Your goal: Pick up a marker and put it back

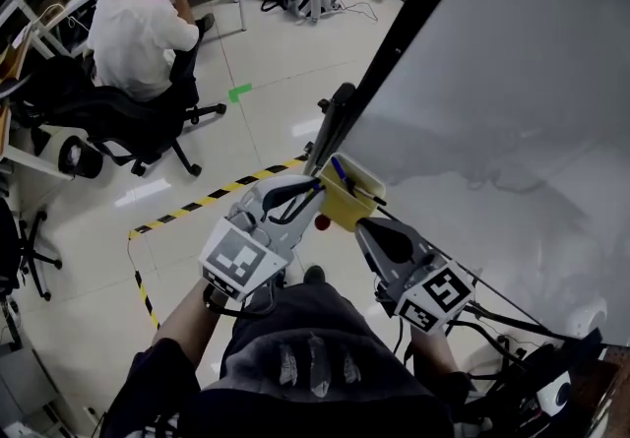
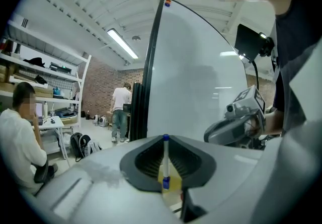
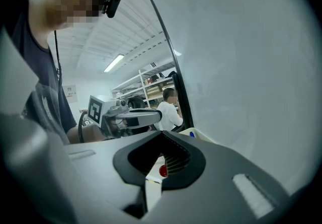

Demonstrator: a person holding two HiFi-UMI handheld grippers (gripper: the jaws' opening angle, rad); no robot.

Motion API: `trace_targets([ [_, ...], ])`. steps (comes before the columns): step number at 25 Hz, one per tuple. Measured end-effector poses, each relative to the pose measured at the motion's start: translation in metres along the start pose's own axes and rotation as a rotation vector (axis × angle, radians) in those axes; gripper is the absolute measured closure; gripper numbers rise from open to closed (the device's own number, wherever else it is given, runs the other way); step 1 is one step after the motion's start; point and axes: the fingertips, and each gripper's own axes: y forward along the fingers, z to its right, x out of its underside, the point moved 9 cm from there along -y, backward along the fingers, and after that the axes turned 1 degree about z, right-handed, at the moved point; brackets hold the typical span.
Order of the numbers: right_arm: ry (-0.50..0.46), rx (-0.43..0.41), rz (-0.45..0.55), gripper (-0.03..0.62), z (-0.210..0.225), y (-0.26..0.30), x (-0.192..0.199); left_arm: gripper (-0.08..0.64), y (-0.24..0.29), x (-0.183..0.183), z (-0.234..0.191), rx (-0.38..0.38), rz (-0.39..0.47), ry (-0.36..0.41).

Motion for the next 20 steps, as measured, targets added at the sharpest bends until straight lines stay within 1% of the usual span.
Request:
trace_targets([
  [4,-0.017,0.009,0.019,0.591,-0.005,0.002,-0.006,0.525,-0.007,-0.020,-0.001,0.020,0.039,0.014],
  [12,-0.061,0.028,0.059,0.591,-0.021,0.000,-0.018,0.525,-0.030,-0.057,0.001,0.031,0.109,0.089],
  [18,-0.137,0.031,0.100,0.591,-0.035,-0.002,-0.038,0.525,-0.053,-0.084,0.008,0.042,0.180,0.153],
  [20,-0.155,0.040,0.110,0.591,-0.042,-0.005,-0.043,0.525,-0.062,-0.091,0.011,0.047,0.206,0.156],
])
